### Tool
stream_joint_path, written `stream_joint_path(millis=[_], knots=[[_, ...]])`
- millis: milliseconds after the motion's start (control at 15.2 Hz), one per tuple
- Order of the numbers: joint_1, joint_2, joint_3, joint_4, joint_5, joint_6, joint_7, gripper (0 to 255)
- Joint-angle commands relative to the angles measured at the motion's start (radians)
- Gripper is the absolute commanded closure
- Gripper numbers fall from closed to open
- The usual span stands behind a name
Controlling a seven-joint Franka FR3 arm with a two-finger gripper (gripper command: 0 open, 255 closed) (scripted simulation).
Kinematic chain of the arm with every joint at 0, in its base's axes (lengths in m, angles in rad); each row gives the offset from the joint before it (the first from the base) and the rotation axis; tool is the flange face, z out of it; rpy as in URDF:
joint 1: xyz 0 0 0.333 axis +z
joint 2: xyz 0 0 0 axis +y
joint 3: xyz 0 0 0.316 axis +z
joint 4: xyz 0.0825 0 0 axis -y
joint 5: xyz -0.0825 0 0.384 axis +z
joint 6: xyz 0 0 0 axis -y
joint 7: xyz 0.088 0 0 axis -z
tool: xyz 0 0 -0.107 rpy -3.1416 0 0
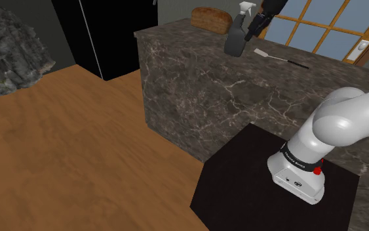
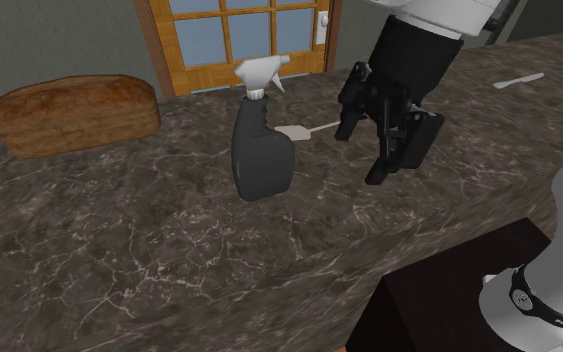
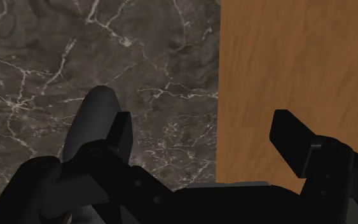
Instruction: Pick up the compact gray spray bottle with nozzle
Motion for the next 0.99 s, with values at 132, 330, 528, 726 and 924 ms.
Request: stream_joint_path(millis=[132, 330, 528, 726, 924], knots=[[0.038, 0.079, -0.111, 0.042, 0.039, 0.138, -0.139, 0], [0.088, 0.150, -0.203, 0.094, 0.099, 0.223, -0.254, 0], [0.158, 0.227, -0.305, 0.162, 0.189, 0.290, -0.384, 0], [0.173, 0.243, -0.329, 0.151, 0.212, 0.325, -0.416, 0], [0.177, 0.250, -0.340, 0.118, 0.221, 0.363, -0.432, 0]])
